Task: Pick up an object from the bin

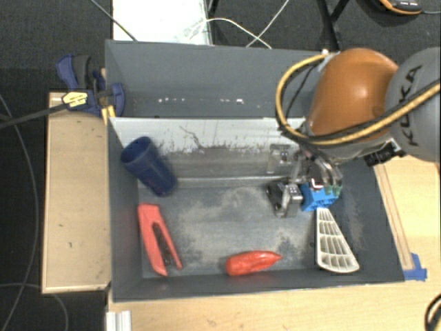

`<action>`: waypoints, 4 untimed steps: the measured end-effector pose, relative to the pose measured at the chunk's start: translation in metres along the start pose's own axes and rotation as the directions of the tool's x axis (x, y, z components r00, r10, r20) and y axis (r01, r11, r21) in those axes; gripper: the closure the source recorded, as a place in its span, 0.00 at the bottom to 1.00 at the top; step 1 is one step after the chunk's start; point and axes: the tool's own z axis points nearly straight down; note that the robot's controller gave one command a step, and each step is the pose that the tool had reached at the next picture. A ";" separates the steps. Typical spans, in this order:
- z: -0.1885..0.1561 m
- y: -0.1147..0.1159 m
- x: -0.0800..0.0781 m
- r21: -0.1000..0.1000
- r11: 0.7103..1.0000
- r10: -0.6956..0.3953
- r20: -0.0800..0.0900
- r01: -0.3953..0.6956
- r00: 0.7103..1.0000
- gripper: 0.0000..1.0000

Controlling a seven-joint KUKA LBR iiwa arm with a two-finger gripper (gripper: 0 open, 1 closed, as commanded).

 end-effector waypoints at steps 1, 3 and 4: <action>-0.004 0.000 -0.002 0.000 1.000 0.001 0.009 -0.001 1.000 0.00; 0.057 -0.103 -0.039 -0.003 1.000 -0.006 0.024 0.006 1.000 0.00; 0.118 -0.092 -0.043 -0.001 1.000 -0.025 0.018 0.025 1.000 0.00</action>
Offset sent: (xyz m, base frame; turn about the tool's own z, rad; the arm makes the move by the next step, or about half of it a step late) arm 0.0240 -0.1186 -0.1487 -0.1877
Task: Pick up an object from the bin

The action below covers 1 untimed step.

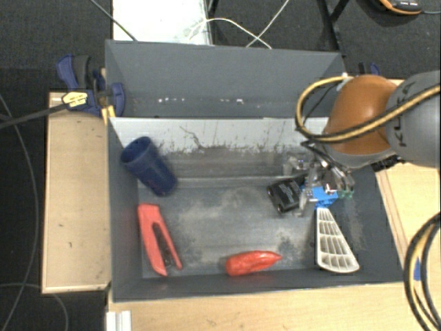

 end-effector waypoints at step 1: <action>0.030 -0.009 -0.001 -0.001 0.996 0.094 0.013 -0.094 0.995 0.00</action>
Offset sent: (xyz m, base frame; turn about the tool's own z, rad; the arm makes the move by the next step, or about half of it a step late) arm -0.0013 -0.0421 -0.0307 0.2716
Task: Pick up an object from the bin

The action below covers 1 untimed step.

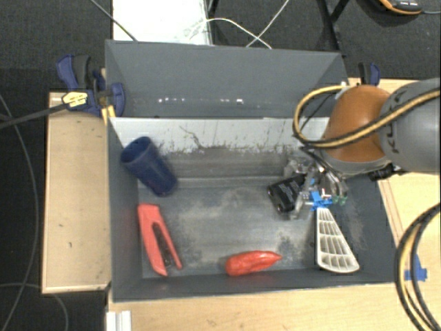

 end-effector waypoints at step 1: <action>0.000 -0.032 0.000 -0.001 0.985 0.175 -0.009 -0.175 0.985 1.00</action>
Offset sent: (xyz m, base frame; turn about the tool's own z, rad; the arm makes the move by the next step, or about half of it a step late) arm 0.0000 0.0000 0.0000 0.0000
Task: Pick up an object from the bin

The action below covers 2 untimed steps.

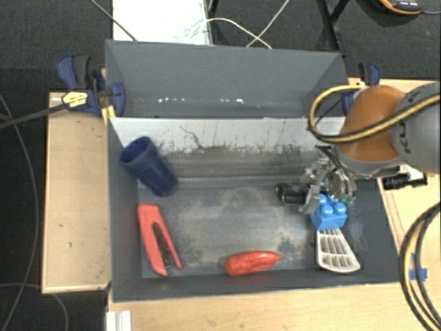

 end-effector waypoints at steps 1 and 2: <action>0.000 0.000 0.000 0.000 1.000 0.000 0.000 0.000 1.000 1.00; -0.009 0.000 0.001 0.000 1.000 -0.001 -0.002 0.001 1.000 1.00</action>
Offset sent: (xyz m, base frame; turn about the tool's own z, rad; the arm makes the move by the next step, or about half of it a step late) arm 0.0001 -0.0001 0.0336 -0.0001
